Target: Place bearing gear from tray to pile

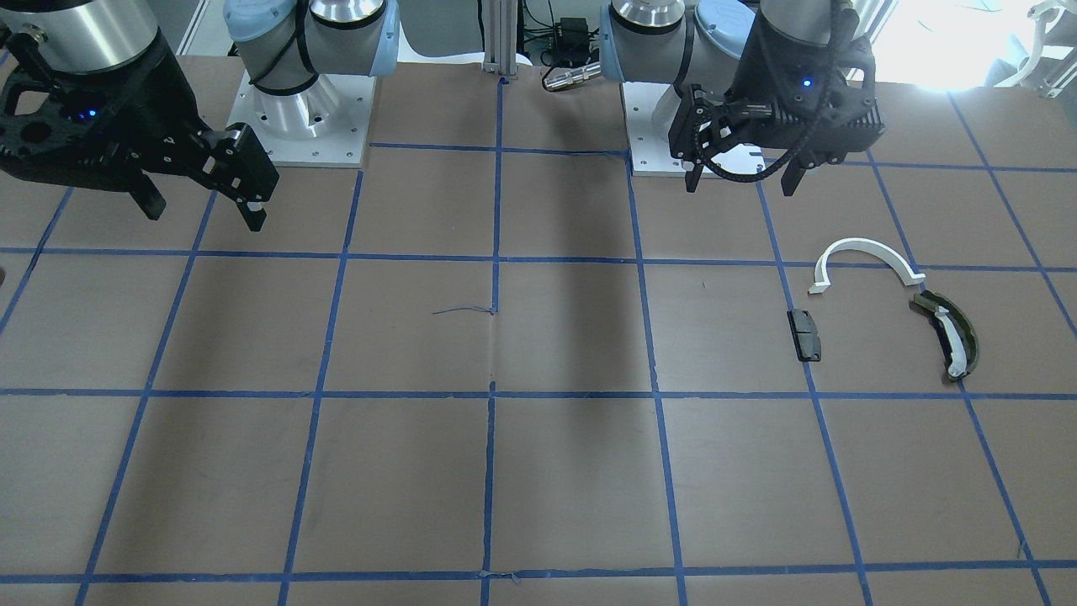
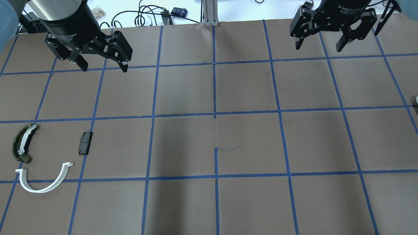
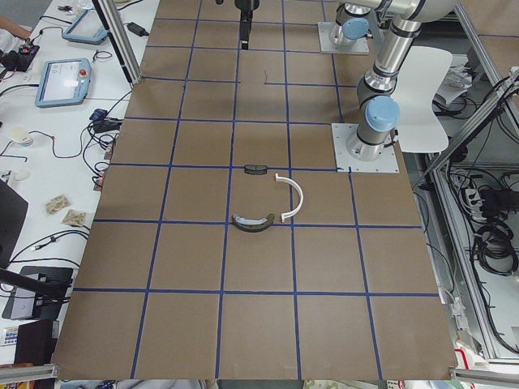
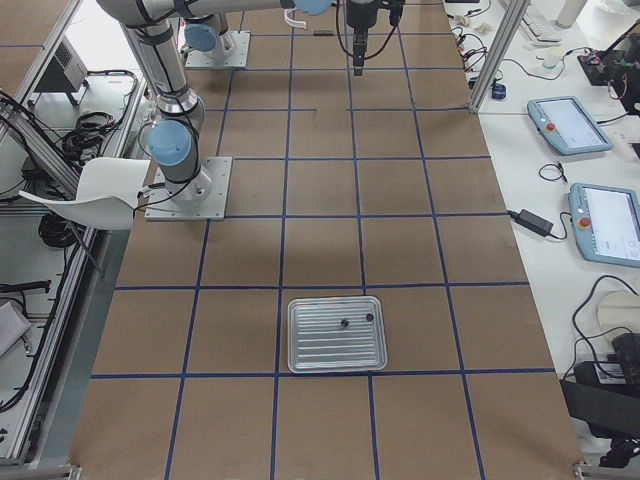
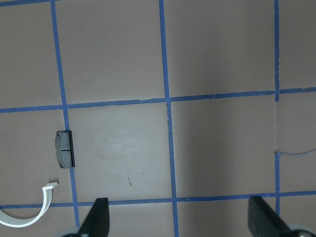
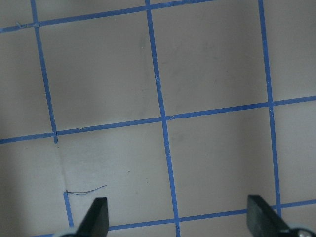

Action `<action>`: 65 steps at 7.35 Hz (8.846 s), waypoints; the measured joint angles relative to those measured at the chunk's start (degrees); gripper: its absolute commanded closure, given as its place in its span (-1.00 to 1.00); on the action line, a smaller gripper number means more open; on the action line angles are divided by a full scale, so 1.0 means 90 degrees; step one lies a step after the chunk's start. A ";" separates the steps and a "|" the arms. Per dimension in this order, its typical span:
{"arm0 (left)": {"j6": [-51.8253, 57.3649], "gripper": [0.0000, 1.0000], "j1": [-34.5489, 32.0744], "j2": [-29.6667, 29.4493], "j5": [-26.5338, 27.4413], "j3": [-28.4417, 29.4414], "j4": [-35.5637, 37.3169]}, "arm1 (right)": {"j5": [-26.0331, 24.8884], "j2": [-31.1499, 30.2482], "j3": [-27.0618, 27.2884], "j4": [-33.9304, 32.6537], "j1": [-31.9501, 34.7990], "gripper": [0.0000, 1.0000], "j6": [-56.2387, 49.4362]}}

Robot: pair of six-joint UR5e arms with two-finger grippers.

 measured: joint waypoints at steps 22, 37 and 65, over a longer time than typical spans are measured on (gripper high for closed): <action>-0.0034 -1.00 -0.0006 0.0000 -0.0005 0.0005 0.0000 | -0.0530 0.2699 0.0017 -0.2550 -0.5171 -0.90 -0.9107; -0.0014 -1.00 0.0000 0.0000 -0.0001 0.0005 0.0000 | -0.0640 0.3911 0.0381 -0.3314 -0.5692 0.90 -0.8374; -0.0092 -1.00 -0.0018 -0.0077 -0.0093 -0.0001 -0.0002 | 0.0153 0.2766 0.1433 -0.4362 0.2430 -1.00 0.2038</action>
